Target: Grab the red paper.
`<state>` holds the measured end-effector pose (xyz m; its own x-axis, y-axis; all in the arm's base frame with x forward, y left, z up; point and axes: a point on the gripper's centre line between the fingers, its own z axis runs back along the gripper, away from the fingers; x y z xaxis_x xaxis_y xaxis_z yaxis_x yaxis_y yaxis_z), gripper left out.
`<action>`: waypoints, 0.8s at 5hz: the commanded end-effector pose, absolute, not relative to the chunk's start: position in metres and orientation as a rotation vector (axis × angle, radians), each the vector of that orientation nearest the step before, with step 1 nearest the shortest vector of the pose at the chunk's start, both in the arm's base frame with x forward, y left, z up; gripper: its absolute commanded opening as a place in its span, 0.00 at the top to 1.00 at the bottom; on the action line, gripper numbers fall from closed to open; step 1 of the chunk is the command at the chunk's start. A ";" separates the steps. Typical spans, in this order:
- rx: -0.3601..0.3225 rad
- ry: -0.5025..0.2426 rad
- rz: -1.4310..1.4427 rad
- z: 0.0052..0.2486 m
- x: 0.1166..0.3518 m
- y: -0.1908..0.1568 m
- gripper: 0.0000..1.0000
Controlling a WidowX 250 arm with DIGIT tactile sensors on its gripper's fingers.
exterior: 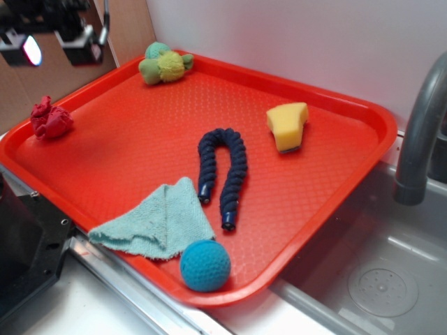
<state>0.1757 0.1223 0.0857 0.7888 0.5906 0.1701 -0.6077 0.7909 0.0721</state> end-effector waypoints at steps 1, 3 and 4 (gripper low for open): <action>0.112 -0.153 0.732 0.068 0.149 0.171 0.00; 0.076 -0.112 0.692 0.041 0.154 0.162 0.00; 0.081 -0.042 0.665 0.018 0.164 0.144 0.00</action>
<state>0.1717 0.1373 0.0177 0.7979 0.6003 0.0550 -0.6028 0.7958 0.0579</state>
